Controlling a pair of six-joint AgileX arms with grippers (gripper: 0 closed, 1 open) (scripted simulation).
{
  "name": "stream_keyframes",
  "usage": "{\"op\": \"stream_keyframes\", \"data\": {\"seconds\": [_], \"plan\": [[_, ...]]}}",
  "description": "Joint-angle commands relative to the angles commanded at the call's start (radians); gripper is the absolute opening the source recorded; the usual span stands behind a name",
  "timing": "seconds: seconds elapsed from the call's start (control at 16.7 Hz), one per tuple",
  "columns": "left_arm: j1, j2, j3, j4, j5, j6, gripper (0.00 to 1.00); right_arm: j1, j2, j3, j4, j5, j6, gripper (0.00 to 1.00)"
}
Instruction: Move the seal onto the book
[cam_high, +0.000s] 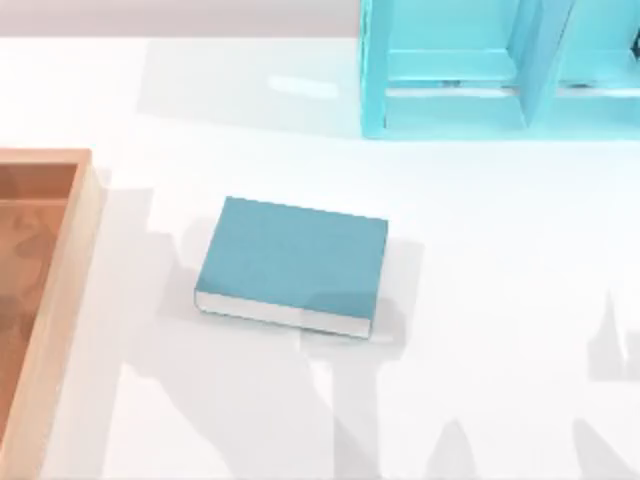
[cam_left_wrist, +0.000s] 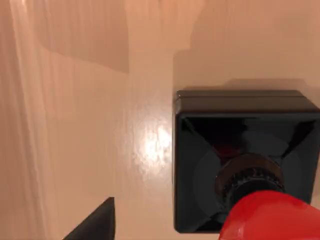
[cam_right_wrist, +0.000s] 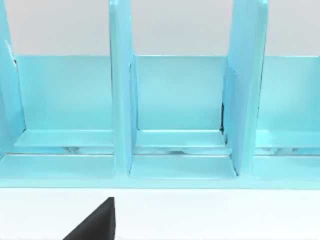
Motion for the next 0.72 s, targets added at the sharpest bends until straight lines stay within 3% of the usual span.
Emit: {"op": "stream_keyframes", "data": {"seconds": [0.42, 0.72], "plan": [[0.002, 0.015, -0.058, 0.062, 0.0, 0.002, 1.0, 0.0, 0.0, 0.0, 0.0, 0.0, 0.0, 1.0], [0.002, 0.015, -0.058, 0.062, 0.0, 0.002, 0.62, 0.0, 0.0, 0.0, 0.0, 0.0, 0.0, 1.0]]}}
